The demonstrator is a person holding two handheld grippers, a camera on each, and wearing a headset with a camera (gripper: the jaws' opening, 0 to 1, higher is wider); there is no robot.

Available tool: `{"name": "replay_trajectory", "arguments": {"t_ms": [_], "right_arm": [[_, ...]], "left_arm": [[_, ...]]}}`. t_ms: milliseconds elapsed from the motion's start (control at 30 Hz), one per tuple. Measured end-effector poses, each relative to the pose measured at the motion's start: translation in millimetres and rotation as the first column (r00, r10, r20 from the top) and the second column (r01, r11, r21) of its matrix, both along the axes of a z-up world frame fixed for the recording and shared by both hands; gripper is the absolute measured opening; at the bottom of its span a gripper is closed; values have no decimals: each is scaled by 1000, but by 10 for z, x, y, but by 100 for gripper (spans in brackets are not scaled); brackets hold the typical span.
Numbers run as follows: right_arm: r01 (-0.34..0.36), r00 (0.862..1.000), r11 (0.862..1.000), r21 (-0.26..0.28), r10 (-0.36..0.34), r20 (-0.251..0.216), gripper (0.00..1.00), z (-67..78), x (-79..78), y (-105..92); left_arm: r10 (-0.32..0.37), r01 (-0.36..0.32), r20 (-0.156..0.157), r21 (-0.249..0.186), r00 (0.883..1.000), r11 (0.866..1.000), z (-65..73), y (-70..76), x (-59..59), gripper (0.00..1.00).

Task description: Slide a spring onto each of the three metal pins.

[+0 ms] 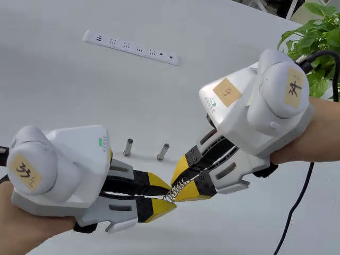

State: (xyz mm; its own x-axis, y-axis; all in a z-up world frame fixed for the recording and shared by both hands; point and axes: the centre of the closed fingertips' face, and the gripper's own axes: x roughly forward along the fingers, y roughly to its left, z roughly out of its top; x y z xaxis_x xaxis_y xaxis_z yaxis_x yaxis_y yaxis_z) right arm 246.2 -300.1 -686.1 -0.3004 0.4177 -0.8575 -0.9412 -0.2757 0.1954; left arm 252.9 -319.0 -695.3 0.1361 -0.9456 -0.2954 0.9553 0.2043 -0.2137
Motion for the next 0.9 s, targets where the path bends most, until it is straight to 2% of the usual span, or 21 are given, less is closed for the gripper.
{"name": "replay_trajectory", "arguments": {"t_ms": [100, 233, 400, 467, 633, 700, 767, 833, 867, 900], "right_arm": [[3, 1000, 1000, 2, -3, 4, 6, 14, 19, 26], [16, 1000, 1000, 7, -16, 14, 6, 62, 85, 56], [51, 998, 999, 15, -52, 40, 6, 103, 229, 111], [71, 996, 997, 17, -72, 53, 6, 114, 302, 144], [101, 990, 995, 8, -102, 97, 6, 106, 465, 231], [113, 987, 994, 2, -113, 114, 6, 99, 531, 274], [127, 983, 992, 0, -126, 133, 6, 93, 636, 294], [143, 979, 990, -4, -141, 147, 6, 76, 726, 333], [155, 976, 988, -8, -151, 156, 6, 63, 785, 354], [161, 974, 987, -10, -157, 161, 6, 55, 822, 369]], "left_arm": [[12, -12, 2, 0, 1000, 1000, -15, 43, 16, 8], [48, -48, 0, 0, 999, 999, -45, 146, 60, 14], [100, -100, 19, 21, 995, 995, -115, 336, 128, 24], [127, -127, 19, 24, 992, 992, -136, 422, 159, 31], [193, -195, 55, 34, 980, 980, -190, 632, 257, 51], [205, -207, 51, 35, 977, 978, -214, 696, 276, 58], [217, -220, 65, 41, 974, 975, -232, 748, 300, 63], [223, -226, 65, 36, 973, 973, -239, 789, 314, 69], [232, -236, 92, 32, 968, 971, -235, 815, 344, 72], [236, -240, 93, 28, 967, 970, -235, 826, 354, 75]]}}
